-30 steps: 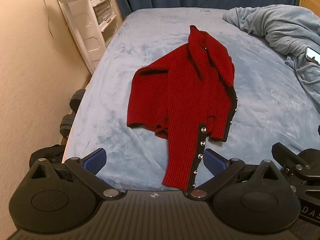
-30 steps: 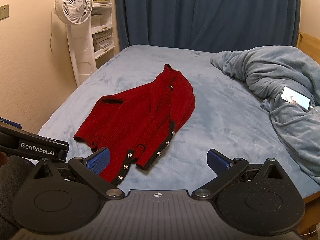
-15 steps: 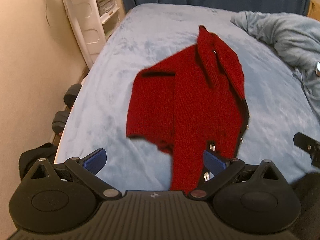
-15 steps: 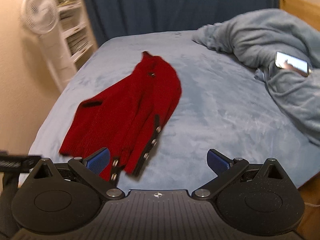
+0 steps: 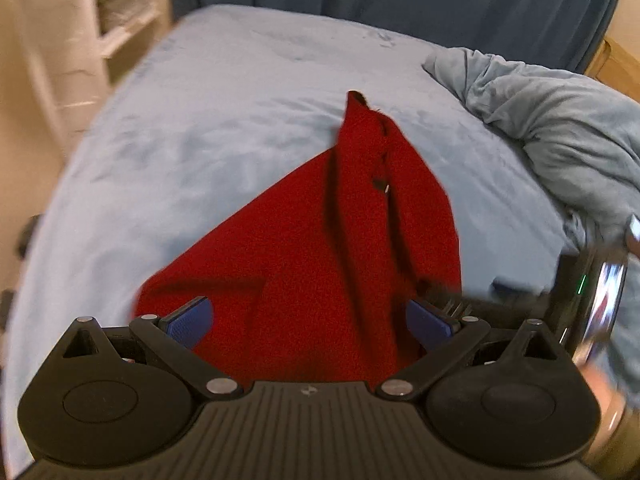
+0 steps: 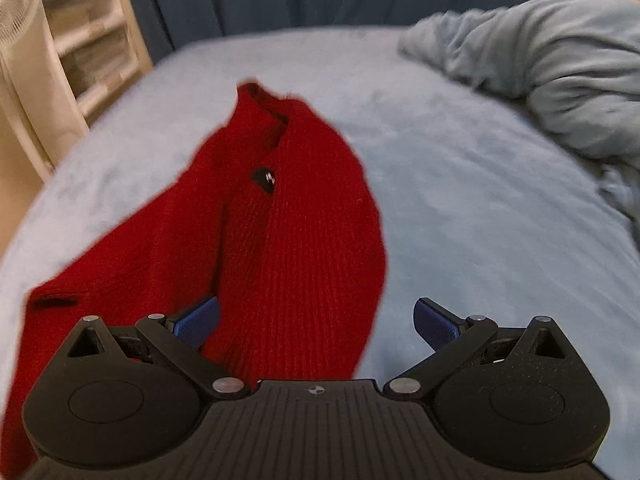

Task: Fold small clothes
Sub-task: 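Grasp the sweater shoulders with both grippers and lift it off the bed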

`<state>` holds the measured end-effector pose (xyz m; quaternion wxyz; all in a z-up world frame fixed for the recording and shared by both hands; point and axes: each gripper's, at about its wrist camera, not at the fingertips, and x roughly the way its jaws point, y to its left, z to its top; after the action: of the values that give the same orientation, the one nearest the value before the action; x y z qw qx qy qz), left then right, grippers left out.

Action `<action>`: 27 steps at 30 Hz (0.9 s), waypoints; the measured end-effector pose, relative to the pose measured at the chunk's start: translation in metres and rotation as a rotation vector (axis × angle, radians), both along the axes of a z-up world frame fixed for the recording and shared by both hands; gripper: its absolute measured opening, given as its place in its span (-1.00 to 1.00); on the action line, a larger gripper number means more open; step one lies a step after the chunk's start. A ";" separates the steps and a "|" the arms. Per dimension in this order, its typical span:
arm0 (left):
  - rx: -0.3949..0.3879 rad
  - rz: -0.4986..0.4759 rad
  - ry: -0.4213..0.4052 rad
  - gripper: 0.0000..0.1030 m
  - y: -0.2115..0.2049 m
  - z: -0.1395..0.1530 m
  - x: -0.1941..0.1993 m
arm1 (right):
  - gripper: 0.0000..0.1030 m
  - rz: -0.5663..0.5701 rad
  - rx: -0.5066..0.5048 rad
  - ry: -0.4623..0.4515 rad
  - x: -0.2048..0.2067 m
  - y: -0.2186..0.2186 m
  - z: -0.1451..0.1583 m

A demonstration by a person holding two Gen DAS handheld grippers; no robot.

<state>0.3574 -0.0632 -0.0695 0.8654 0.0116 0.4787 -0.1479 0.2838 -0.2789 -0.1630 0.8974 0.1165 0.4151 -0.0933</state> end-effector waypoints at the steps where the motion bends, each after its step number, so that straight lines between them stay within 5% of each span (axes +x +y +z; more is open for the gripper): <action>1: 0.001 -0.009 0.018 0.99 -0.015 -0.010 0.025 | 0.96 0.004 -0.002 0.022 0.014 0.001 -0.009; 6: 0.012 -0.035 0.191 0.96 -0.077 -0.072 0.125 | 0.40 0.099 -0.163 0.066 0.052 0.015 -0.039; 7: 0.030 -0.041 0.196 0.82 -0.086 -0.084 0.137 | 0.08 0.108 -0.189 0.045 0.053 0.012 -0.038; 8: 0.069 -0.032 0.185 -0.05 -0.093 -0.094 0.144 | -0.47 0.106 -0.194 0.023 0.053 0.007 -0.036; 9: 0.095 -0.019 0.198 -0.83 -0.097 -0.103 0.151 | -0.55 0.094 -0.175 0.012 0.051 -0.003 -0.031; 12: 0.089 0.052 0.159 -0.86 -0.084 -0.096 0.155 | -0.62 0.025 -0.061 -0.048 0.037 -0.038 -0.012; 18: 0.177 0.055 -0.145 -0.86 -0.005 -0.004 0.115 | -0.67 -0.126 -0.157 -0.213 -0.025 -0.097 0.057; 22: 0.168 0.097 -0.290 -0.86 0.071 0.078 0.046 | -0.89 -0.176 -0.210 -0.388 -0.100 -0.107 0.129; 27: 0.130 0.121 -0.432 -0.87 0.150 0.155 -0.066 | -0.90 -0.163 -0.274 -0.556 -0.213 -0.094 0.204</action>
<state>0.2918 0.0864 0.0857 0.9525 0.0701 0.2905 -0.0587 0.0712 -0.3728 0.0412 0.9734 0.0487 0.1268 -0.1846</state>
